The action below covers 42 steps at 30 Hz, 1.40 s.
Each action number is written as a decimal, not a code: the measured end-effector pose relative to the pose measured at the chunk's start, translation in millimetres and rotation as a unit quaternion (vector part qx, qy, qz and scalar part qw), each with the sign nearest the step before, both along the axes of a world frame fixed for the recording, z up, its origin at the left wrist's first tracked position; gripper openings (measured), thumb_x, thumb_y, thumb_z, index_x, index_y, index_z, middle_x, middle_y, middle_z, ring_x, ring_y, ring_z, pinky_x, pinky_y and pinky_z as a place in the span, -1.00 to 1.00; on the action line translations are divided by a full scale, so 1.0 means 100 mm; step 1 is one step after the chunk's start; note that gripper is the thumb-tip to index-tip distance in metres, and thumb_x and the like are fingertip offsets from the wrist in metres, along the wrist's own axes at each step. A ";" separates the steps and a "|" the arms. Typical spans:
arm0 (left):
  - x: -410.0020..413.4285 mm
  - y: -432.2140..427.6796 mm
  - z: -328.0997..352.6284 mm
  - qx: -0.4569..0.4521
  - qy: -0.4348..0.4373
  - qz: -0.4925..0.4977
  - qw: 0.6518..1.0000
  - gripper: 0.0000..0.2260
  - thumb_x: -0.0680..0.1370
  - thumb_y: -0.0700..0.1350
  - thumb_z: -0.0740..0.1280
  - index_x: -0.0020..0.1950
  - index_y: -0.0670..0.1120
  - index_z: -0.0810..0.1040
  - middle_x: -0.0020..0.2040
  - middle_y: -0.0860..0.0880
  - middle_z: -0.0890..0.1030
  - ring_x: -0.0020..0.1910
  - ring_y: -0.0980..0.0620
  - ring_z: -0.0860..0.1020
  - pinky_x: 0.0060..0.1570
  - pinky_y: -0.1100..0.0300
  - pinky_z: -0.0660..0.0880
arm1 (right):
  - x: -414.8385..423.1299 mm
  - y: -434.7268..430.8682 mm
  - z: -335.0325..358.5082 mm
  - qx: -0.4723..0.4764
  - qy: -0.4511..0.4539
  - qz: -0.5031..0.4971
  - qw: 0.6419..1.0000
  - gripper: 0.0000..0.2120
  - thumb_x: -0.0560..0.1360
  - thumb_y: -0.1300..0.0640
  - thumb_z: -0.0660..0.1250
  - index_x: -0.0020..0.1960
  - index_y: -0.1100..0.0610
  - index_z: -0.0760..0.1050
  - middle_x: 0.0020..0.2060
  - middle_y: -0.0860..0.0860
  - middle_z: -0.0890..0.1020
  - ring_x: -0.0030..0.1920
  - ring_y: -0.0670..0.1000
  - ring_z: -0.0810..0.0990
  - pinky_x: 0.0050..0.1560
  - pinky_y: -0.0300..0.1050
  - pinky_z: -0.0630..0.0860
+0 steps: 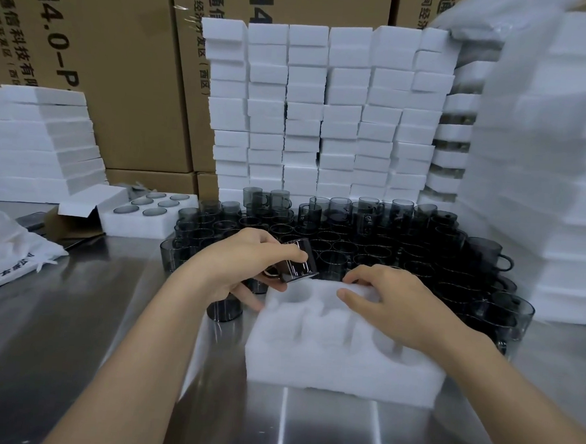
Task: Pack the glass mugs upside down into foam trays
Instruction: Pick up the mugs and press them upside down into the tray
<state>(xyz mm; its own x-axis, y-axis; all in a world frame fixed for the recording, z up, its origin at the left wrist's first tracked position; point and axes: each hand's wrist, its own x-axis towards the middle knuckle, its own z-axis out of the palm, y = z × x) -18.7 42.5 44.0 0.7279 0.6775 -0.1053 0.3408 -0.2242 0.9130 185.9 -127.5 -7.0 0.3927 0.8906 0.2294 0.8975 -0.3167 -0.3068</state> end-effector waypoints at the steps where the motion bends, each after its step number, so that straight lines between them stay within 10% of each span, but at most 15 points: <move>1: 0.00 0.00 0.00 -0.003 0.001 -0.005 1.000 -0.52 0.45 0.16 0.64 0.21 -0.08 0.64 0.06 -0.07 0.75 -0.02 0.01 0.79 -0.23 -0.12 0.73 | 0.00 0.00 0.00 0.000 -0.002 0.000 1.000 -0.60 0.60 -0.38 0.18 0.28 -0.21 0.55 0.13 -0.20 0.62 0.16 -0.07 0.60 0.39 0.09 0.45; 30: -0.04 0.06 0.03 -0.057 -0.039 0.003 0.998 -0.55 0.47 0.09 0.62 0.25 -0.09 0.64 0.28 -0.03 0.61 0.02 -0.05 0.79 -0.17 -0.26 0.72 | -0.02 0.00 -0.02 0.001 -0.014 0.003 1.000 -0.63 0.66 -0.32 0.18 0.33 -0.19 0.54 0.17 -0.16 0.61 0.20 -0.04 0.59 0.42 0.10 0.42; 36: -0.01 0.05 0.05 -0.005 -0.109 0.032 0.994 -0.58 0.47 0.14 0.62 0.22 -0.02 0.65 0.01 0.01 0.78 -0.04 0.04 0.78 -0.17 -0.02 0.73 | -0.02 -0.02 0.00 0.046 -0.025 0.006 0.999 -0.71 0.68 -0.20 0.24 0.33 -0.17 0.56 0.13 -0.20 0.60 0.19 -0.07 0.59 0.35 0.05 0.48; 42: 0.23 -0.16 -0.04 0.124 -0.160 -0.009 0.979 -0.55 0.44 0.08 0.67 0.25 0.13 0.58 0.09 0.17 0.72 0.02 0.10 0.73 0.02 0.07 0.71 | -0.08 -0.02 0.07 0.264 0.221 0.073 0.936 -0.62 0.62 -0.30 0.28 0.39 -0.25 0.56 0.12 -0.28 0.69 0.17 -0.23 0.65 0.11 -0.33 0.52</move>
<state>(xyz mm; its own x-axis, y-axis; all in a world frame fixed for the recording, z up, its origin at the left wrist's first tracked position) 4.1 26.9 40.1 0.7082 0.6407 0.2965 0.0408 -0.4565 0.8888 178.0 -129.4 -0.1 0.4363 0.7504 0.4966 0.6674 0.1003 -0.7379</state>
